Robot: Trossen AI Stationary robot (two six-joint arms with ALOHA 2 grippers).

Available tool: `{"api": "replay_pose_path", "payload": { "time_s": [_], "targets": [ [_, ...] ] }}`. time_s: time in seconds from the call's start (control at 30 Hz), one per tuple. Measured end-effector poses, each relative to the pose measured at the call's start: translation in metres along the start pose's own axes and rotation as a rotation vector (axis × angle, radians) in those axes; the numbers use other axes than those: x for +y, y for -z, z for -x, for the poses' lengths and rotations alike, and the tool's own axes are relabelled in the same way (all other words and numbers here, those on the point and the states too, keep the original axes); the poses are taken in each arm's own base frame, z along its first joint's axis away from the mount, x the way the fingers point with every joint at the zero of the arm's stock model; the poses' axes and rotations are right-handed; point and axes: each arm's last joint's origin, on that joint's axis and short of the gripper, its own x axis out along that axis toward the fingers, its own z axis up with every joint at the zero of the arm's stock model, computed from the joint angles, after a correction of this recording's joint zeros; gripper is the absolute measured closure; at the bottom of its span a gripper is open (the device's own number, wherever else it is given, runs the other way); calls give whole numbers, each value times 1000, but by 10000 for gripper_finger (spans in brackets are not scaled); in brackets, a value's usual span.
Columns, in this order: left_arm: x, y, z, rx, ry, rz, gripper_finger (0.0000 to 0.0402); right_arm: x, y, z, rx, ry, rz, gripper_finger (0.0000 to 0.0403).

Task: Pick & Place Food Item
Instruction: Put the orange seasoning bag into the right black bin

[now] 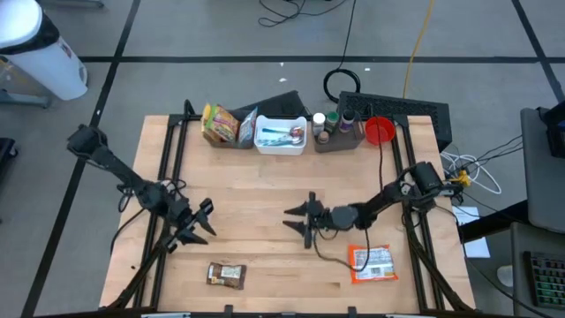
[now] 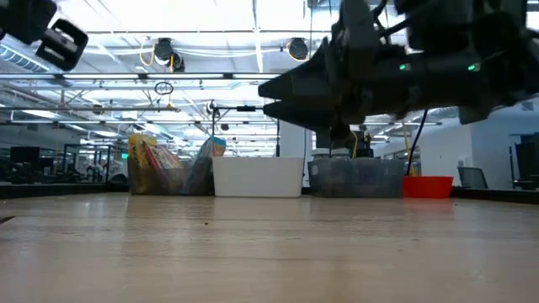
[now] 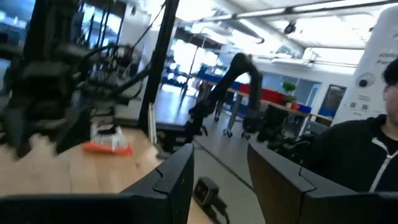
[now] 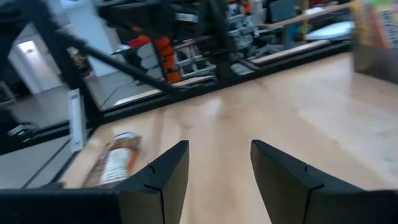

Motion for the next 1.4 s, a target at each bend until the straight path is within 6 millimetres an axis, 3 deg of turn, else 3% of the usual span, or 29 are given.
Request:
{"api": "replay_pose_path", "payload": {
  "time_s": [0.17,0.37,0.67,0.93,1.17,1.4],
  "targets": [
    [-3,14,-3,62,-96,42,243,25,12,-6,1,-40,31,238],
    [0,25,-6,111,-200,54,243,38,23,-27,-9,-58,24,238],
    [-3,36,-4,240,-120,283,243,34,42,-49,5,-35,23,238],
    [-15,53,3,344,-250,375,243,30,40,-53,20,-117,35,238],
    [-33,45,-14,524,-320,414,243,30,40,-54,30,-139,36,238],
    [-50,41,-47,657,-373,388,243,29,40,-54,30,-137,36,238]
  ]
}}
